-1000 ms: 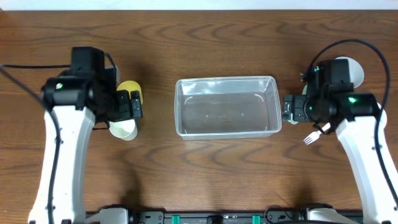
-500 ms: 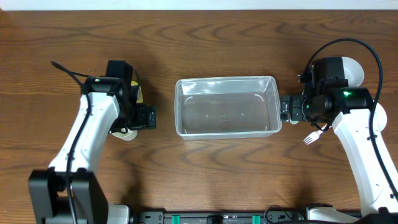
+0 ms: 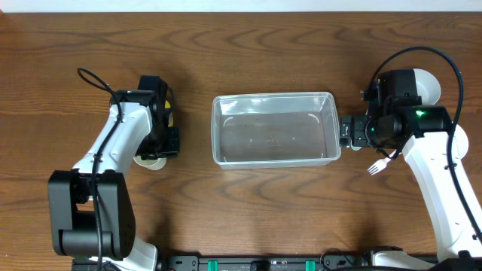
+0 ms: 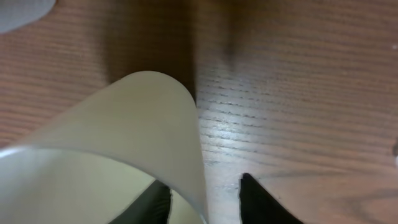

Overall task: Pack container
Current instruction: 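Lower the left gripper onto the white cup and grasp it, then carry the white cup into the clear box and release it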

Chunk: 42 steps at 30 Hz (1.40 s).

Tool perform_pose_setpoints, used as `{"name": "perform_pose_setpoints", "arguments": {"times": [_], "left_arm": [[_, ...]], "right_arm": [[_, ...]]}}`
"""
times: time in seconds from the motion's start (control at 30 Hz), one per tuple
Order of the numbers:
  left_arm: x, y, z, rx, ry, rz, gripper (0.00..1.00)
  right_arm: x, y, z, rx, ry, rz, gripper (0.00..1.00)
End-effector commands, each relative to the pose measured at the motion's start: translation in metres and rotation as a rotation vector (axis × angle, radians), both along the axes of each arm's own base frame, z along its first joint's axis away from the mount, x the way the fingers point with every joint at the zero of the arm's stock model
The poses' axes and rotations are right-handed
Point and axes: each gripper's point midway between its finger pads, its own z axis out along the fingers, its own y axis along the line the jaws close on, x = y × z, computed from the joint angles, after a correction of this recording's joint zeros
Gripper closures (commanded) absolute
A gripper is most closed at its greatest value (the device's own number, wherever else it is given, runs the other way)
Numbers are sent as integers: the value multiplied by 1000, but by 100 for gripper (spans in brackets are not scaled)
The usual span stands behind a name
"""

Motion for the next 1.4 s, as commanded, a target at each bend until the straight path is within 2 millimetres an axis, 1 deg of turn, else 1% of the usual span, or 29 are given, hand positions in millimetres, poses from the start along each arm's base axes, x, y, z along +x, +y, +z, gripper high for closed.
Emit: {"name": "perform_pose_setpoints", "arguments": {"times": [0.0, 0.1, 0.2, 0.33, 0.4, 0.43, 0.53, 0.67, 0.7, 0.8, 0.87, 0.9, 0.97, 1.07, 1.1, 1.2, 1.37], "left_arm": [[-1, 7, -1, 40, 5, 2, 71], [-1, 7, -1, 40, 5, 2, 81], [0, 6, 0, 39, 2, -2, 94], [1, -2, 7, 38, -20, -28, 94], [3, -11, 18, 34, -54, -55, 94], [4, -15, 26, 32, -73, -69, 94], [9, -34, 63, 20, -168, -116, 94], [17, -62, 128, -4, -338, -197, 94], [21, -73, 148, -20, -391, -224, 94], [30, -97, 181, -56, -488, -279, 94], [38, -114, 192, -76, -527, -314, 94], [42, -123, 192, -84, -536, -331, 94], [49, -141, 183, -103, -527, -363, 94], [53, -169, 155, -139, -462, -416, 94], [54, -180, 140, -140, -427, -437, 94], [54, -195, 108, -121, -350, -477, 94], [53, -207, 65, -92, -251, -522, 94]], "right_arm": [[2, -1, 2, 2, -2, -14, 1], [2, -2, 2, -1, -2, -15, 1], [2, -2, 2, -1, -2, -15, 1], [2, -4, 2, -15, -4, -21, 2], [4, -7, 3, -28, -11, -41, 2], [5, -11, 3, -35, -15, -63, 1], [6, -22, 4, -35, -25, -135, 1], [5, -40, 5, 0, -24, -218, 1], [5, -45, 5, 17, -23, -236, 1], [3, -50, 4, 51, -19, -248, 1], [2, -54, 4, 57, -15, -264, 1], [2, -55, 4, 56, -14, -266, 1], [2, -55, 4, 56, -15, -264, 1], [2, -54, 4, 56, -14, -264, 1], [2, -54, 4, 56, -14, -264, 1], [2, -54, 4, 56, -14, -264, 1], [1, -54, 4, 56, -12, -264, 1]]}}
